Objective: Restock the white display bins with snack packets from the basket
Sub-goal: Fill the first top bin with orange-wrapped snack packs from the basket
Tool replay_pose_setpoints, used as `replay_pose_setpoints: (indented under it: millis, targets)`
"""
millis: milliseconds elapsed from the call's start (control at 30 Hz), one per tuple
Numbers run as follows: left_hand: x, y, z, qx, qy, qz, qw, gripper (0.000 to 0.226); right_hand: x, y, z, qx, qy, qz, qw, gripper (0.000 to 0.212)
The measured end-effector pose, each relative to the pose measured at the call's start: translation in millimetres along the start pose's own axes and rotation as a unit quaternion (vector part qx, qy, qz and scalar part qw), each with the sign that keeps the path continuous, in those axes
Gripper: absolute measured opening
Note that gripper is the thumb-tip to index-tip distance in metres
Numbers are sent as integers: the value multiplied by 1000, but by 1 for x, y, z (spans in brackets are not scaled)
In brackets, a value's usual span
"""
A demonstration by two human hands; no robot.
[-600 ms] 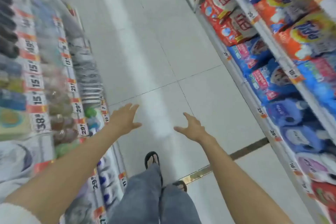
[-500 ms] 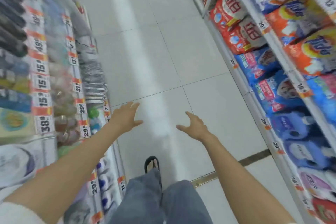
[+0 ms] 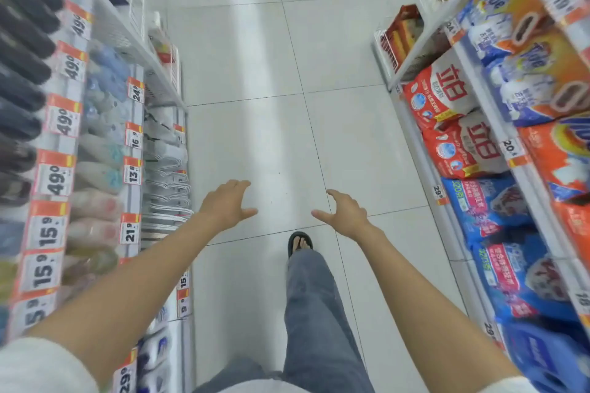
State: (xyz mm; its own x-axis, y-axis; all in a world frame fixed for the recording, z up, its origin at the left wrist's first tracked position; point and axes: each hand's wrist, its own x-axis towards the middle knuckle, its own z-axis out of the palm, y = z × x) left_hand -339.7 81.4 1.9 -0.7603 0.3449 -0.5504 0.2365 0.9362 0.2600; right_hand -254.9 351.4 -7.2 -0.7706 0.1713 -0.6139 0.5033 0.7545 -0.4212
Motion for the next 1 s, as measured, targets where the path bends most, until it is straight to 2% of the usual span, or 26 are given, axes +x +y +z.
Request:
replay_pose_setpoints:
  millis: [267,533,767,1000]
  targets:
    - [145,-4,-145,-50,41,-31,997,72,165,-80,-140,-46,-39,-18,998,84]
    - [335,-75,-288,-105,80,-53,990,72,376,-208,-245,-75,-27,-52,996,83]
    - [499,-117,-439,-117,53,-43,991,71,526,-335,-345,-60,-24,-59,996,80]
    - [678,-143,-573,-129,54,-12,990,70,692,-430,-436,-20,24,-94,995,78]
